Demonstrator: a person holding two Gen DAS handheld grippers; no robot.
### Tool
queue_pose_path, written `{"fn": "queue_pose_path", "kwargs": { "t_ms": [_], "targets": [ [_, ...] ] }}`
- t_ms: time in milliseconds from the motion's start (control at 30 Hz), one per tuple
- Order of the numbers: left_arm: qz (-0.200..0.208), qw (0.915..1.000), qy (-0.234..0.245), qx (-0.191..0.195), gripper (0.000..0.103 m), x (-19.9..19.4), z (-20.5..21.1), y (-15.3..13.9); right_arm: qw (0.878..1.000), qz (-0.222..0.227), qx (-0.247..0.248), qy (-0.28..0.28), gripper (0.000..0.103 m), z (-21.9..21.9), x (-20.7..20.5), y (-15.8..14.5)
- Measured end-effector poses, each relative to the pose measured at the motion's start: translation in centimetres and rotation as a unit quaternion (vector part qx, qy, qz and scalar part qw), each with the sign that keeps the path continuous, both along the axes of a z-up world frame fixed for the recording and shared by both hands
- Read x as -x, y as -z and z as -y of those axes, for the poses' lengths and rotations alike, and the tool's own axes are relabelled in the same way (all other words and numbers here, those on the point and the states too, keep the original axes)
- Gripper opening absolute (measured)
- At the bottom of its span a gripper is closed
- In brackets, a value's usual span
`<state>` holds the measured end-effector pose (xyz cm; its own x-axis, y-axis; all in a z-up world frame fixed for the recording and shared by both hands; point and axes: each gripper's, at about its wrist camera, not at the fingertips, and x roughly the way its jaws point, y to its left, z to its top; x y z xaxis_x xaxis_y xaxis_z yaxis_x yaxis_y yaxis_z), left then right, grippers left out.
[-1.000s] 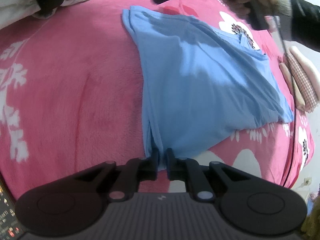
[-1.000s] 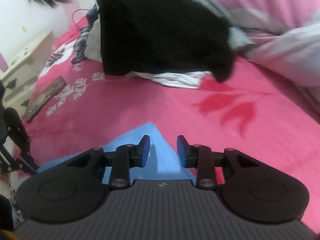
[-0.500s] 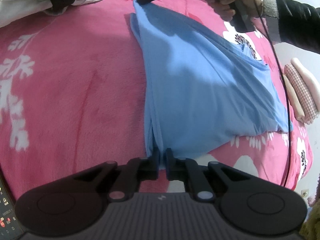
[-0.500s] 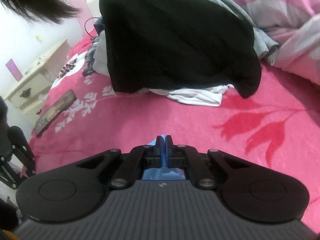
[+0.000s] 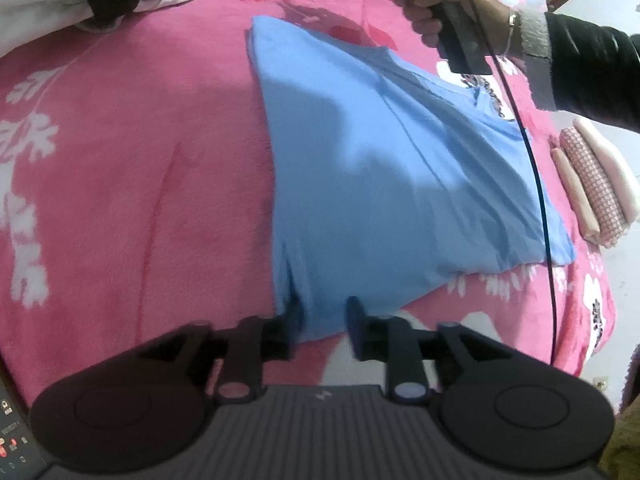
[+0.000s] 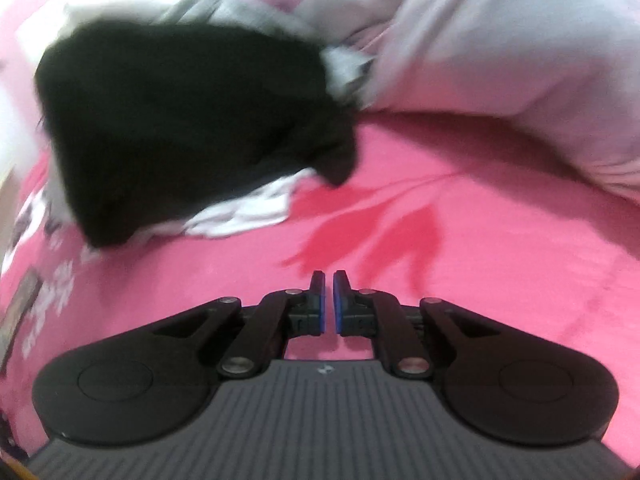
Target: Fold clothes
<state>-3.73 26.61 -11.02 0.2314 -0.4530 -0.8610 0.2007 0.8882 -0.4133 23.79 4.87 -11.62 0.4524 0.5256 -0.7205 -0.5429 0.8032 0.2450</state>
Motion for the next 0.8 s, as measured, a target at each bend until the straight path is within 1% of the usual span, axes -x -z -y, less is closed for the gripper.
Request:
{"fn": "queue_pose_path", "kwargs": {
  "t_ms": [67, 133, 267, 367, 467, 533, 600, 667, 767, 800],
  "targets": [
    [0.002, 1.0, 0.0, -0.005, 0.042, 0.1, 0.4, -0.4, 1.0, 0.007, -0.004, 0.019, 0.005, 1.8, 0.4, -1.1],
    [0.003, 0.9999, -0.001, -0.016, 0.044, 0.1, 0.8, -0.8, 0.999, 0.015, -0.003, 0.036, 0.005, 3.9, 1.2, -2.2],
    [0.009, 0.9991, 0.0, -0.042, 0.051, 0.2, 1.4, -2.3, 0.997, 0.026, -0.006, 0.077, 0.005, 9.1, 3.1, -3.9],
    [0.023, 0.9975, -0.006, -0.067, 0.054, 0.3, 1.9, -4.1, 0.993, 0.025, -0.013, 0.113, 0.005, 12.6, 5.1, -4.6],
    [0.043, 0.9954, -0.016, -0.084, 0.056, 0.3, 2.6, -5.7, 0.989, 0.015, -0.013, 0.15, 0.005, 16.4, 7.9, -5.8],
    [0.059, 0.9935, -0.02, -0.096, 0.056, 0.1, 3.1, -6.5, 0.986, 0.025, -0.005, 0.167, 0.005, 19.1, 10.1, -7.2],
    [0.07, 0.9913, -0.026, -0.108, 0.056, -0.6, 3.9, -6.6, 0.98, 0.041, 0.009, 0.193, 0.005, 22.1, 12.2, -8.5],
    [0.074, 0.9908, -0.033, -0.109, 0.056, -1.6, 4.5, -6.3, 0.972, 0.051, 0.021, 0.23, 0.005, 25.6, 14.4, -9.6],
    [0.08, 0.9898, -0.034, -0.113, 0.056, -3.9, 5.8, -5.2, 0.961, 0.046, 0.033, 0.269, 0.005, 29.9, 17.2, -10.0],
    [0.085, 0.9889, -0.034, -0.117, 0.056, -4.8, 6.5, -4.7, 0.959, 0.035, 0.034, 0.278, 0.006, 31.2, 18.1, -9.6]
  ]
}}
